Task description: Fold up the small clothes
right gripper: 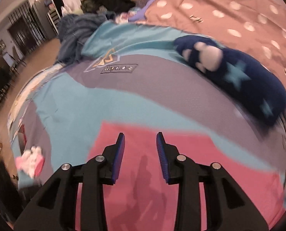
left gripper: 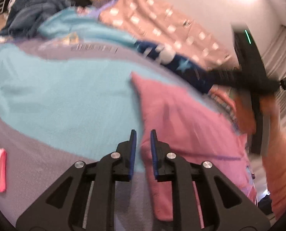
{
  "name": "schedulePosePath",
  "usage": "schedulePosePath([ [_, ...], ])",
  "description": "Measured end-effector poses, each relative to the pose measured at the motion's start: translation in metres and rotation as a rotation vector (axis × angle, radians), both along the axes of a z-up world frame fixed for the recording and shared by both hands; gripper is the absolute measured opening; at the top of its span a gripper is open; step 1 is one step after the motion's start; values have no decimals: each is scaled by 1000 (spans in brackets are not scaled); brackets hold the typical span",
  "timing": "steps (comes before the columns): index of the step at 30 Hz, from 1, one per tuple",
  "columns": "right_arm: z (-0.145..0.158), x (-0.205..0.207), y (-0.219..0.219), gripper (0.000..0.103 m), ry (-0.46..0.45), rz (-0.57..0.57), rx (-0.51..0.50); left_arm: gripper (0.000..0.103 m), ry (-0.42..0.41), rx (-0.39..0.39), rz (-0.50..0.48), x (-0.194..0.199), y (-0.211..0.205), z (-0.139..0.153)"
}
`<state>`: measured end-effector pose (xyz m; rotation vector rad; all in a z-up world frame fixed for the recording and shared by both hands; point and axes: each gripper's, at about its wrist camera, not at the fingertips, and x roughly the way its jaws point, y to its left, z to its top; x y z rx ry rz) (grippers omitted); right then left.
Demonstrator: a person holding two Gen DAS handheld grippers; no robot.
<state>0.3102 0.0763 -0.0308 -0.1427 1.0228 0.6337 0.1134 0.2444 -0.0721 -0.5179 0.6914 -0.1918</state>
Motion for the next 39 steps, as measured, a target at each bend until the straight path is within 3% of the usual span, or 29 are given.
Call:
schedulePosePath([
  [3, -12, -51, -62, 35, -4, -62, 34, 13, -50, 17, -64, -1, -15, 5],
  [5, -33, -69, -95, 35, 60, -133, 44, 13, 34, 89, -87, 11, -29, -6],
  [7, -60, -74, -117, 33, 117, -211, 27, 14, 125, 80, -115, 23, -35, -20],
  [8, -65, -81, -129, 33, 85, -223, 91, 15, 126, 65, -118, 24, -32, -23],
  [9, -65, -86, -133, 33, 71, -230, 109, 15, 115, 50, -113, 22, -30, -22],
  [11, -57, -98, -141, 42, 78, -264, 145, 15, 116, 29, -109, 22, -27, -25],
  [14, -44, -119, -167, 43, 74, -334, 247, 15, 108, 27, -88, 22, -25, -25],
  [16, -34, -139, -205, 43, 36, -414, 288, 15, 84, 66, -22, 16, -26, -15],
  [19, -31, -165, -286, 43, 4, -581, 315, 25, 33, 185, 75, 10, -34, 9],
  [21, -36, -186, -352, 43, -16, -753, 308, 28, 7, 213, 60, 8, -48, 26],
  [24, -46, -221, -438, 43, -55, -1023, 174, 40, -20, 238, -2, 5, -80, 52],
  [27, -46, -247, -486, 43, -151, -1136, -24, 44, -55, 327, -79, 5, -129, 71],
  [30, -53, -256, -503, 46, -164, -1078, -168, 47, -60, 352, -155, 7, -170, 78],
  [33, -68, -260, -506, 51, -122, -922, -251, 50, -32, 373, -244, 14, -215, 73],
  [36, -75, -267, -504, 52, -171, -835, -362, 52, -13, 441, -306, 21, -257, 66],
  [39, -80, -266, -510, 53, -204, -793, -408, 53, 10, 467, -355, 27, -289, 57],
])
